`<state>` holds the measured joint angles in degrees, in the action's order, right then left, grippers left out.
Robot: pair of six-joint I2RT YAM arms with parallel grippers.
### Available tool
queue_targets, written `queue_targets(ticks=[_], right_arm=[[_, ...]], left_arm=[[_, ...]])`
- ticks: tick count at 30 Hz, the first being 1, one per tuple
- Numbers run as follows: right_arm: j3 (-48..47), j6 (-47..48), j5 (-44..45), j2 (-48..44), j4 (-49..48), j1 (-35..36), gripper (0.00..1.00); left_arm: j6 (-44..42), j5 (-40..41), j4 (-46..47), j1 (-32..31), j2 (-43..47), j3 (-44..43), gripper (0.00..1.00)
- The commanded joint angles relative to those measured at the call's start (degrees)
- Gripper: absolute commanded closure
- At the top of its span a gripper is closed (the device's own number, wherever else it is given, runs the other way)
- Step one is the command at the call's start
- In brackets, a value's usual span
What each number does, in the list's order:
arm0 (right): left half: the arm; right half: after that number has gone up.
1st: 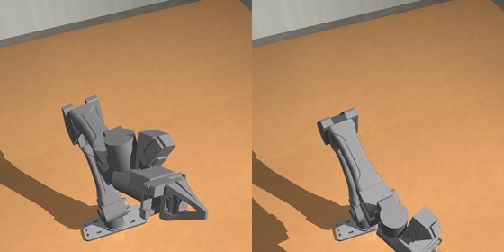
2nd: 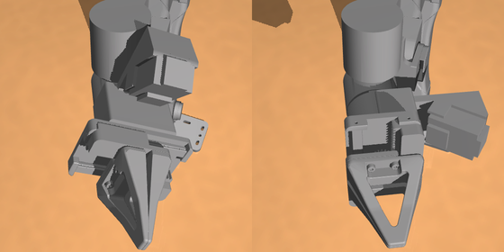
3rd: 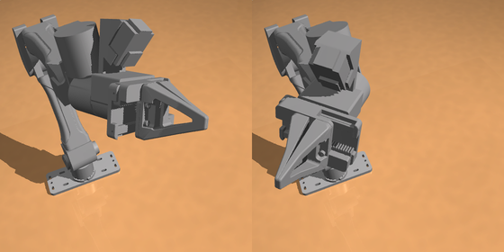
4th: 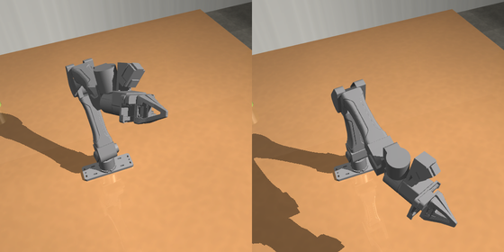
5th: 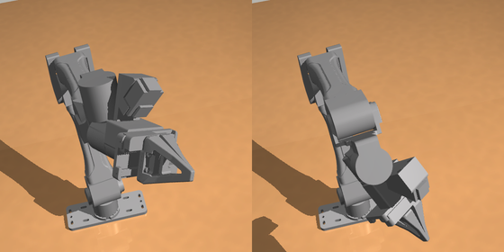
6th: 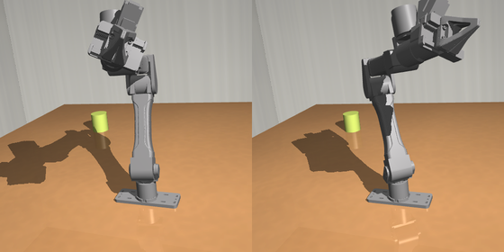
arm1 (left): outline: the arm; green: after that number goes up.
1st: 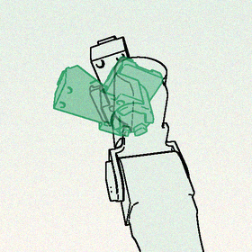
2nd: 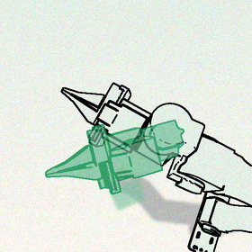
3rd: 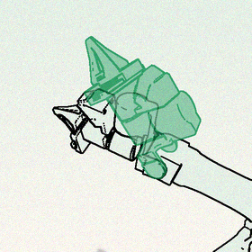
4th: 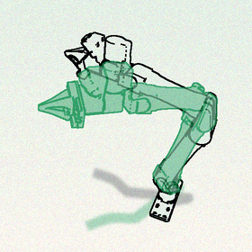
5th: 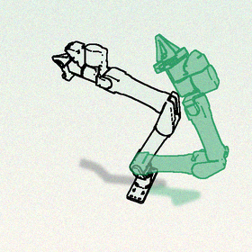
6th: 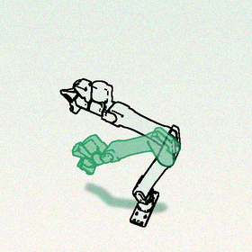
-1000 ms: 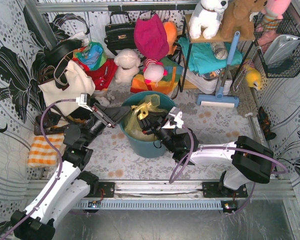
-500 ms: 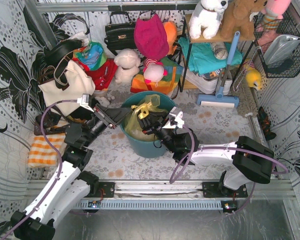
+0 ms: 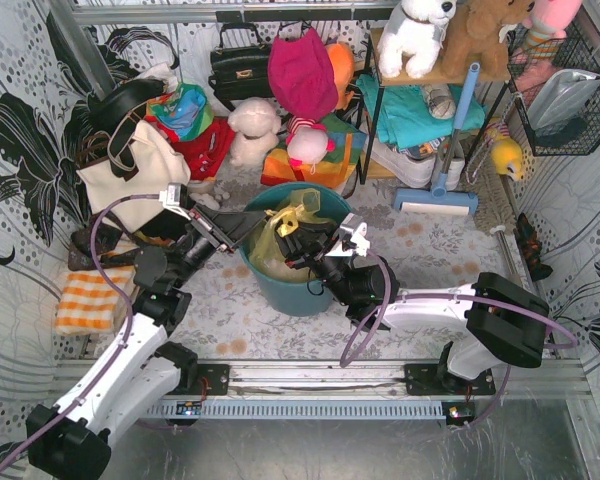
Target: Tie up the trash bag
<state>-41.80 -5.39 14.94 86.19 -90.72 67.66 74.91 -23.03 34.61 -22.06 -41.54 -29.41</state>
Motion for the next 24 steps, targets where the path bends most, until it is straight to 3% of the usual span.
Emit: queue_targets(ticks=[1,7,11,16,24], right_arm=[[0.68,-1.82,-0.52,-1.33,-6.58,0.34,1.00],[0.50,-1.71,-0.44,-1.30,-6.58,0.34,1.00],[0.41,-1.70,-0.49,-1.28,-6.58,0.34,1.00],[1.09,-2.12,0.41,-1.66,-6.58,0.28,1.00],[4.47,-5.82,2.60,-6.57,-0.61,0.30,0.86]], left_arm=[[0.65,-2.37,6.19,0.36,-0.02,0.32,0.75],[0.00,-2.22,5.19,0.44,0.64,0.40,0.86],[-1.03,-2.04,3.52,0.36,0.91,-0.15,1.00],[-4.61,-0.80,0.04,0.36,1.76,-1.82,1.00],[-13.33,-0.76,-9.55,0.36,0.34,-9.48,1.00]])
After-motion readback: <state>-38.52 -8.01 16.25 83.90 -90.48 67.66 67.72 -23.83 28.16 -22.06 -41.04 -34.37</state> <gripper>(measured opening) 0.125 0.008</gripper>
